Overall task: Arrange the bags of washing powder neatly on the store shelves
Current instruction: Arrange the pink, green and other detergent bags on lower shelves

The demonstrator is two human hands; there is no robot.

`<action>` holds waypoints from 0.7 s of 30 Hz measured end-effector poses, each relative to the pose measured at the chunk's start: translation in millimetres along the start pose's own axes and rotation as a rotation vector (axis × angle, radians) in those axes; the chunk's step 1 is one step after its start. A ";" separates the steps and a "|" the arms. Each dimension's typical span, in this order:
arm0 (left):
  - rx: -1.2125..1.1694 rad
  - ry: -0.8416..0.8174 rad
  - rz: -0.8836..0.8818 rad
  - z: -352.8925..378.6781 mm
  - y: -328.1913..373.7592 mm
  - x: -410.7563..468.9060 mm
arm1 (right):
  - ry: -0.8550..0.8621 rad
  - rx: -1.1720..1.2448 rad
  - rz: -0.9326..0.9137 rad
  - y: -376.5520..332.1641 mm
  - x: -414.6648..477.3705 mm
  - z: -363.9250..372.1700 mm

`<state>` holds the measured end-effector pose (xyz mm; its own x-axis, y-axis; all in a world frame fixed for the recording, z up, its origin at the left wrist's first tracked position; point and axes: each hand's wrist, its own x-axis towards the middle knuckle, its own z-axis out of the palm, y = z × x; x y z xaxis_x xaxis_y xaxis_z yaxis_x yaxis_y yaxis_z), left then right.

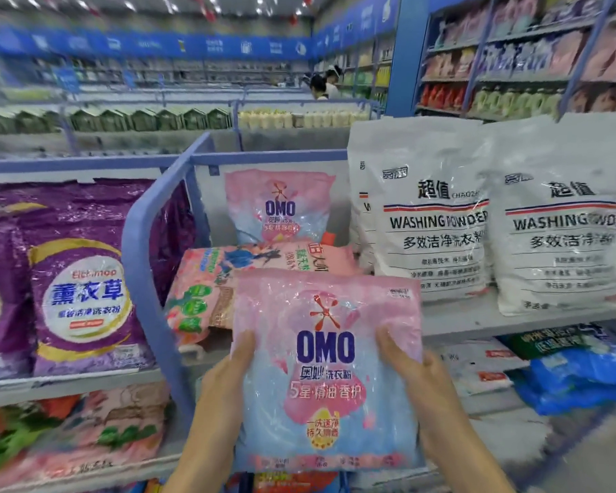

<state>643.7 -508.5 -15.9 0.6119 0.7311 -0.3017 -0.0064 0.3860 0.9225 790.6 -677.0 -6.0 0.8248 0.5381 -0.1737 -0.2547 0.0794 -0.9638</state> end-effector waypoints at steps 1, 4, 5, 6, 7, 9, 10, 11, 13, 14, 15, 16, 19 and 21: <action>0.010 0.008 0.016 4.0 4.4 1.2 | -0.001 -0.018 -0.013 -1.4 5.8 1.0; 0.073 -0.030 0.094 0.5 13.6 17.2 | 0.062 -0.078 -0.036 -7.8 16.8 -1.5; 0.072 -0.060 0.111 -5.4 5.9 31.2 | 0.053 -0.071 -0.040 -8.5 20.4 -5.3; 0.060 -0.106 0.106 -7.2 -2.6 43.3 | 0.041 -0.052 -0.029 -9.4 22.9 -8.7; 0.090 -0.105 0.111 -3.2 -6.7 46.2 | 0.023 -0.027 -0.015 -10.4 25.4 -12.5; 0.058 -0.069 0.073 16.2 -8.4 39.9 | 0.021 -0.004 -0.003 -13.9 31.7 -21.8; 0.054 -0.077 0.046 35.6 -4.6 34.0 | 0.035 -0.007 -0.016 -17.7 35.4 -25.8; 0.060 -0.091 0.089 46.5 -3.8 25.5 | 0.046 -0.013 -0.040 -21.9 39.7 -30.8; 0.043 -0.129 0.172 67.8 5.7 20.9 | 0.071 -0.043 -0.083 -34.4 48.0 -40.6; 0.056 -0.129 0.179 79.3 10.4 23.3 | 0.089 -0.054 -0.112 -41.6 53.8 -47.4; 0.084 -0.117 0.185 91.9 14.8 25.6 | 0.102 -0.056 -0.147 -50.7 59.1 -53.6; 0.100 -0.114 0.206 104.2 16.4 30.8 | 0.110 -0.059 -0.175 -59.1 65.4 -61.3; 0.090 -0.142 0.267 140.6 16.6 43.8 | 0.182 -0.135 -0.259 -82.3 90.0 -85.1; 0.080 -0.143 0.294 169.3 17.7 51.8 | 0.223 -0.141 -0.310 -94.0 108.8 -104.8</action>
<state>809.2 -559.1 25.6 0.6980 0.7160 0.0118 -0.1407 0.1209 0.9827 957.2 -713.8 44.5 0.9448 0.3106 0.1048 0.0821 0.0851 -0.9930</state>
